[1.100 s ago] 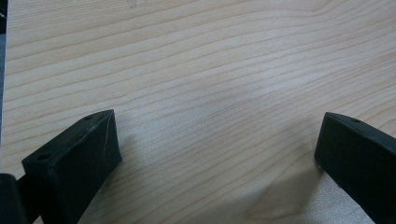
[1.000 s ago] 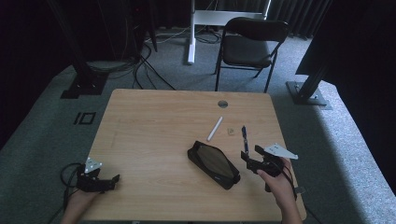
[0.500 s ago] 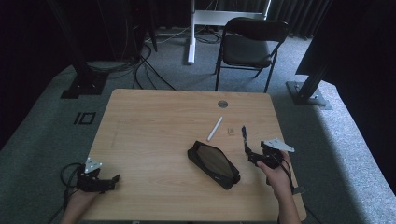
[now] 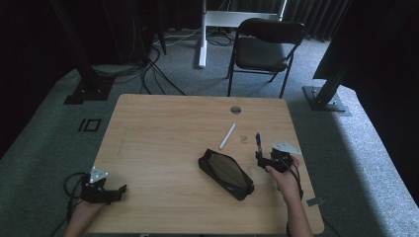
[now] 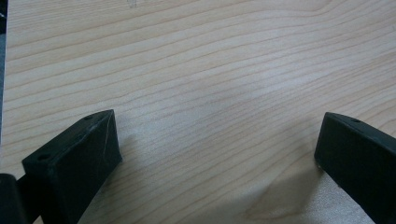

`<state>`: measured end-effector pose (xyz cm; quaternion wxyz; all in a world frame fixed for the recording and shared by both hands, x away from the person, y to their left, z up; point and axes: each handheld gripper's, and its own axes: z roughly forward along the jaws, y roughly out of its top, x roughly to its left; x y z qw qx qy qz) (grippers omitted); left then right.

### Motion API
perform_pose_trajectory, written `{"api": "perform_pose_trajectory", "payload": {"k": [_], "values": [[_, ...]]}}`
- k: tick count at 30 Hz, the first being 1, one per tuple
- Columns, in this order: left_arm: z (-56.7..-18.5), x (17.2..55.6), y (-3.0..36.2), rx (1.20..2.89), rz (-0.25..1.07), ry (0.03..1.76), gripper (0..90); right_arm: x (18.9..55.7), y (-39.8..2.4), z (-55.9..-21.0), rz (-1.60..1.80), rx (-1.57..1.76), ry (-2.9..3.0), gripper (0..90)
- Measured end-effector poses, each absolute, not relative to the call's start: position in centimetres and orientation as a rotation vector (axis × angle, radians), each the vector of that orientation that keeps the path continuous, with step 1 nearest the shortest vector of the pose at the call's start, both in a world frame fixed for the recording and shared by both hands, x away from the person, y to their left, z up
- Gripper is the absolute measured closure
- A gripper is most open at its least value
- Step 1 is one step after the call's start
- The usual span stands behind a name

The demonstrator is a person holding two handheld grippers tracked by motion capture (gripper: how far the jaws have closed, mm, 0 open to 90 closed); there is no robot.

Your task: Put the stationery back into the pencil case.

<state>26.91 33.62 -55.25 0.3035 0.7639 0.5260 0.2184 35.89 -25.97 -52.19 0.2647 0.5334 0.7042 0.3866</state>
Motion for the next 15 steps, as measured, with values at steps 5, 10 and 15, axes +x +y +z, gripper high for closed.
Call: {"api": "perform_pose_trajectory", "payload": {"k": [5,10,15], "values": [[-55.2,26.9,33.6,2.024,0.579,1.394,0.2,36.8,-25.8,-52.7,1.037,1.465,1.883,24.9],[-55.2,26.9,33.6,2.024,0.579,1.393,0.2,37.8,-25.4,-53.1,0.979,1.456,1.9,27.7],[-55.2,26.9,33.6,2.025,0.579,1.394,0.2,38.8,-25.0,-53.3,0.963,1.472,1.892,31.9]]}}
